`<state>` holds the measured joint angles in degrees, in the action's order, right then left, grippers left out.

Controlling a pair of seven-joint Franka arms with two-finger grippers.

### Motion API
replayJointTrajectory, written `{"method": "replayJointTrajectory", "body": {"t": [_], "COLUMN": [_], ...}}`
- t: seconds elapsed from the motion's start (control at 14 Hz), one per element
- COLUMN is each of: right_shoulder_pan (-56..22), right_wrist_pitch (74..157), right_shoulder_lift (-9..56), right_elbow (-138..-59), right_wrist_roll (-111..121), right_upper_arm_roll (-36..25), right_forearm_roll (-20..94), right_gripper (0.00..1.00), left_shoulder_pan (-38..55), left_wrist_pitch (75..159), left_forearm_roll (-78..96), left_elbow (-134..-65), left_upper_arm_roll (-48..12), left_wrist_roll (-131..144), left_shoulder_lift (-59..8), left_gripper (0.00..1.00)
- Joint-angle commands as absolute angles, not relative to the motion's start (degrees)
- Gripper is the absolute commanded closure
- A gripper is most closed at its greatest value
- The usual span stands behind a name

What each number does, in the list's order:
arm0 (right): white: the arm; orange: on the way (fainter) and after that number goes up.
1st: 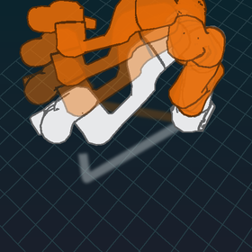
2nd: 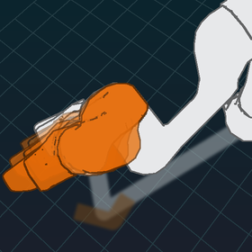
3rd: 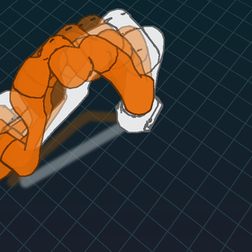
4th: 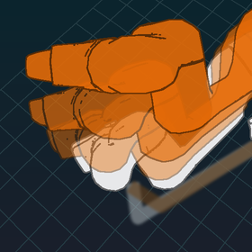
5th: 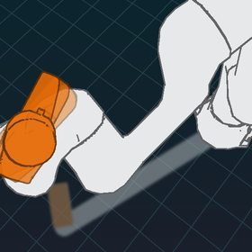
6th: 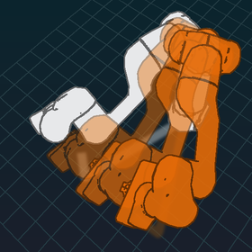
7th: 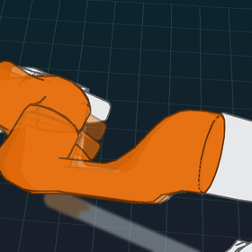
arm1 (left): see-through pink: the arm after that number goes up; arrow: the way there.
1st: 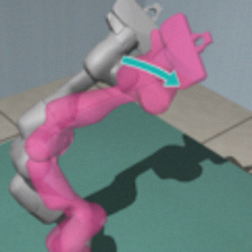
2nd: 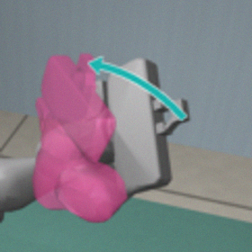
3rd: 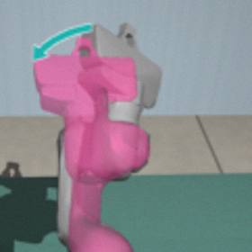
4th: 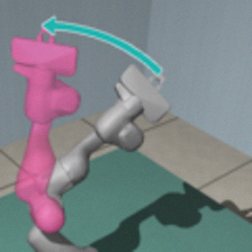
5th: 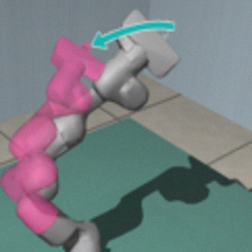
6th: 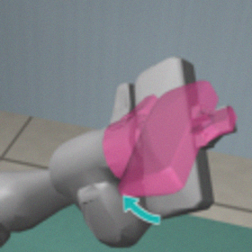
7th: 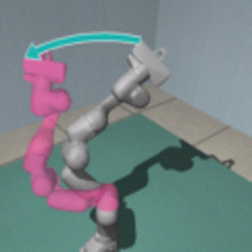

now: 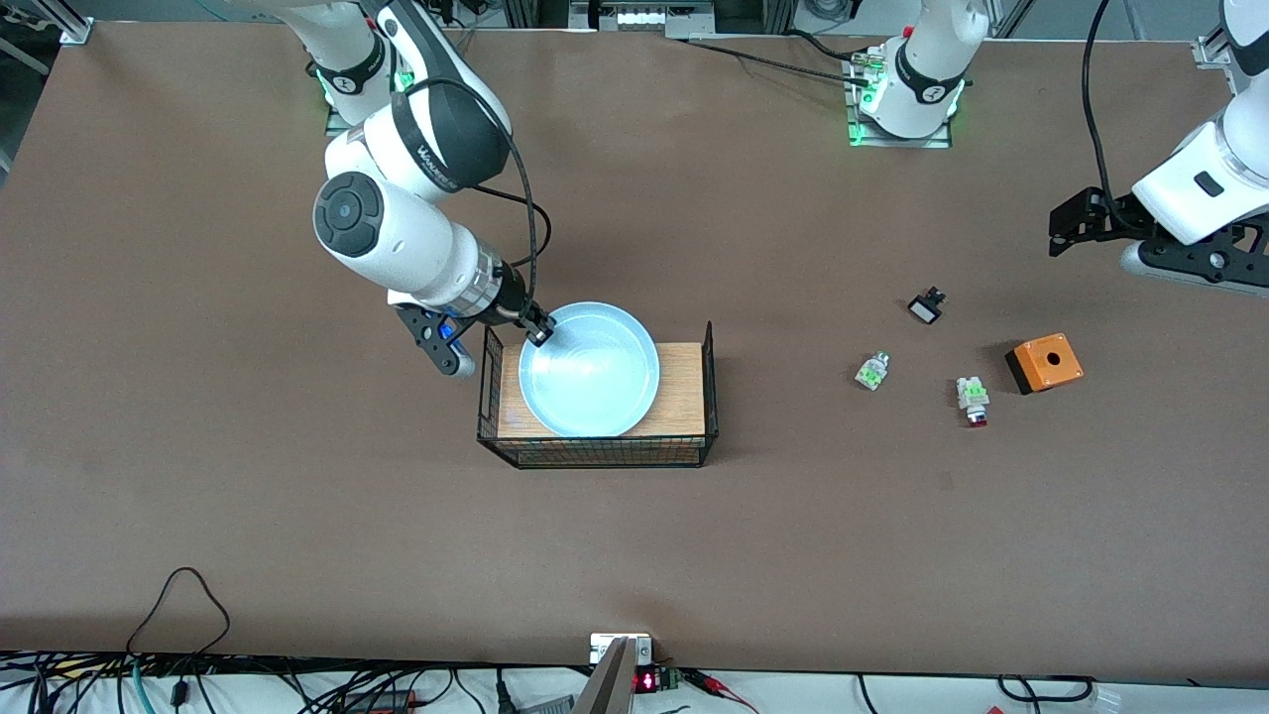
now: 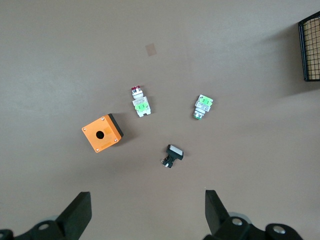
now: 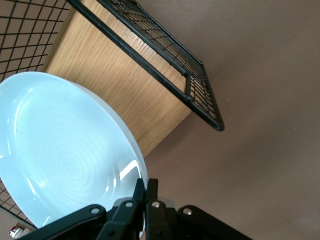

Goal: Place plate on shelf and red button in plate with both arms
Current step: 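Lower the plate onto the box, open the right gripper while the left gripper reaches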

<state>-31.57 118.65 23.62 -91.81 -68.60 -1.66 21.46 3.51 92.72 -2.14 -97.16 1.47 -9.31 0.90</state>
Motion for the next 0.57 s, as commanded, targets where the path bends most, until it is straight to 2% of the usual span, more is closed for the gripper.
{"method": "replayJointTrajectory", "body": {"t": [0.0,0.21,0.36,0.5], "right_shoulder_pan": [-32.0,-31.9,-32.1,-32.0], "right_wrist_pitch": [120.2,121.3,121.4,121.9], "right_shoulder_lift": [24.3,25.3,25.9,25.9], "right_elbow": [-91.9,-91.9,-92.1,-92.5], "right_wrist_roll": [-67.2,-66.8,-66.4,-66.4], "right_upper_arm_roll": [-2.2,-2.2,-2.2,-2.2], "right_forearm_roll": [21.6,21.6,21.7,21.7], "right_gripper": [1.00,1.00,1.00,1.00], "left_shoulder_pan": [3.6,3.7,4.0,4.0], "left_wrist_pitch": [91.5,90.8,87.6,87.9], "left_forearm_roll": [-3.1,-3.1,-3.1,-3.1], "left_elbow": [-95.7,-95.9,-95.7,-95.5], "left_upper_arm_roll": [1.4,1.6,1.5,1.5], "left_wrist_roll": [-9.2,-9.3,-8.8,-8.9], "left_shoulder_lift": [0.5,-0.3,-2.9,-4.8], "left_gripper": [0.00,0.00,0.00,0.00]}}
